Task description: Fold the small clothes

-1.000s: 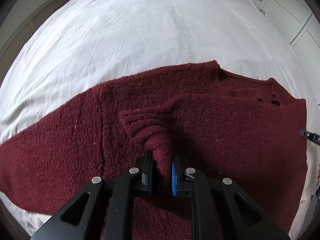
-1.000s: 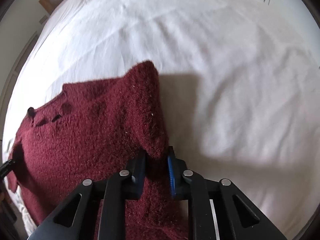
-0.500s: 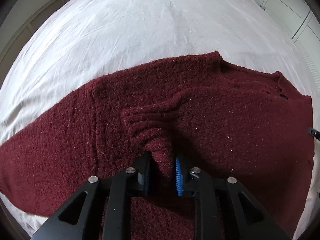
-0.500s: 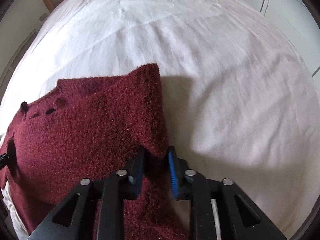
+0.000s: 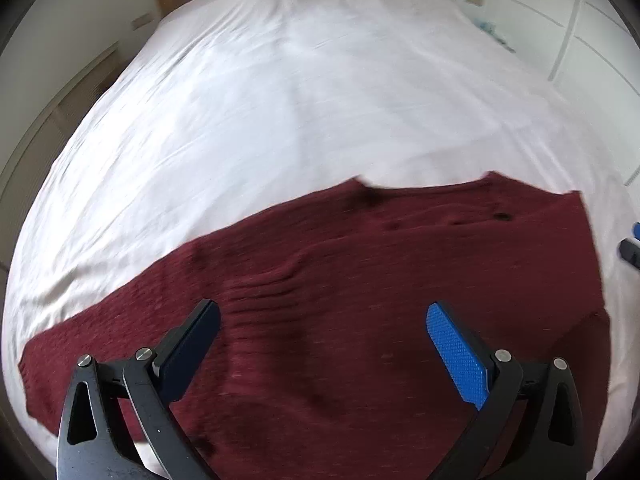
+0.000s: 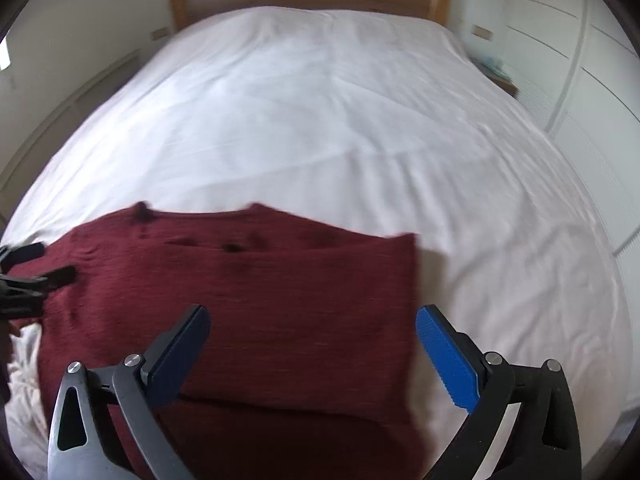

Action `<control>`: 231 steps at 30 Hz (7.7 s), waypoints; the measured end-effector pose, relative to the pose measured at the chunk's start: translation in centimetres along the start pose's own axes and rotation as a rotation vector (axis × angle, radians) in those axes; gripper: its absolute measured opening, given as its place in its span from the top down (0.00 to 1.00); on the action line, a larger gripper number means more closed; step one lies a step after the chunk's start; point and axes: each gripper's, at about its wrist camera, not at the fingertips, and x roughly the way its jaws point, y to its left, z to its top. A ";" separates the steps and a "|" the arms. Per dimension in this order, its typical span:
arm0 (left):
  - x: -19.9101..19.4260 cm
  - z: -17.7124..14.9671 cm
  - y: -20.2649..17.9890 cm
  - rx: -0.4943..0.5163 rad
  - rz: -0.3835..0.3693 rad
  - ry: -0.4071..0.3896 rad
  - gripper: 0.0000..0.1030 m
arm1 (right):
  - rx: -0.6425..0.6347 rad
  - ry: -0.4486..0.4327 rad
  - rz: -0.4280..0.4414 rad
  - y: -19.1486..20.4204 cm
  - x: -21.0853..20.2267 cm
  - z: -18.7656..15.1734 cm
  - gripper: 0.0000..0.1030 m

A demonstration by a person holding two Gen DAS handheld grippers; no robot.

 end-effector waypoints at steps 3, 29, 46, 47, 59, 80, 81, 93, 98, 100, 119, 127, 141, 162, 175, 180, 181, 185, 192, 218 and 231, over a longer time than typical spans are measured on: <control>-0.3 0.1 -2.4 0.018 -0.003 -0.031 0.01 | -0.035 0.003 0.018 2.8 0.6 -0.4 0.00; 6.7 -5.9 0.0 -0.013 0.052 0.095 0.01 | 0.085 0.147 -0.069 -3.3 9.0 -8.3 0.00; 3.3 -6.7 -0.4 -0.075 0.041 0.078 0.01 | -0.002 0.135 -0.107 -0.4 5.3 -7.6 0.00; 2.5 -6.8 0.1 -0.086 0.037 0.064 0.01 | -0.011 0.133 -0.098 -0.1 4.7 -7.6 0.00; -6.8 -11.6 13.5 -0.326 0.118 0.037 0.01 | -0.012 0.060 -0.059 2.6 -2.1 -9.1 0.00; -5.1 -20.7 32.7 -1.021 0.171 0.134 0.04 | 0.050 0.106 -0.098 1.2 -2.0 -10.1 0.00; -5.3 -20.7 32.6 -1.006 0.191 0.135 0.09 | 0.052 0.105 -0.100 1.1 -1.9 -10.1 0.00; -8.7 -18.9 31.9 -0.834 0.227 0.071 0.92 | 0.053 0.091 -0.101 0.4 -1.4 -10.0 0.00; -11.9 -16.4 29.7 -0.757 0.171 0.011 0.95 | 0.060 0.073 -0.091 0.1 -2.1 -10.1 0.00; -12.7 -13.6 27.2 -0.709 0.149 -0.009 0.95 | 0.059 0.063 -0.085 0.1 -2.4 -10.1 0.00; -8.0 2.4 2.2 -0.235 -0.133 -0.107 1.00 | 0.073 -0.024 -0.101 -3.0 -5.5 -6.9 0.00; -4.4 0.9 -1.5 -0.154 -0.108 -0.016 1.00 | 0.076 0.000 -0.073 -3.0 -4.6 -7.7 0.00; -1.3 -3.2 8.5 -0.312 -0.010 0.156 0.88 | 0.080 0.047 -0.059 -2.5 -2.8 -9.1 0.00; 2.4 -6.5 17.5 -0.522 -0.054 0.289 0.19 | 0.066 0.101 -0.068 -2.3 -1.0 -10.0 0.00; 0.9 -5.5 18.3 -0.493 -0.014 0.244 0.58 | 0.071 0.113 -0.062 -2.2 -0.5 -10.3 0.00; 1.0 -5.2 17.8 -0.474 -0.011 0.242 0.69 | 0.070 0.112 -0.065 -2.3 -0.6 -10.4 0.00; 1.1 -5.1 17.6 -0.473 -0.020 0.243 0.78 | 0.071 0.111 -0.067 -2.4 -0.6 -10.4 0.00; 1.5 -4.6 16.6 -0.476 -0.059 0.235 0.93 | 0.073 0.107 -0.072 -2.6 -0.8 -10.4 0.00; -0.8 -2.4 11.7 -0.326 -0.108 0.149 0.93 | 0.078 0.105 -0.075 -2.7 -1.0 -10.4 0.00; 3.7 -1.6 -7.3 0.013 -0.205 0.238 0.91 | 0.090 0.110 -0.073 -3.5 -1.1 -11.0 0.00; 0.1 -1.5 -4.3 0.010 -0.166 0.180 0.28 | 0.092 0.107 -0.071 -3.0 -1.4 -11.0 0.00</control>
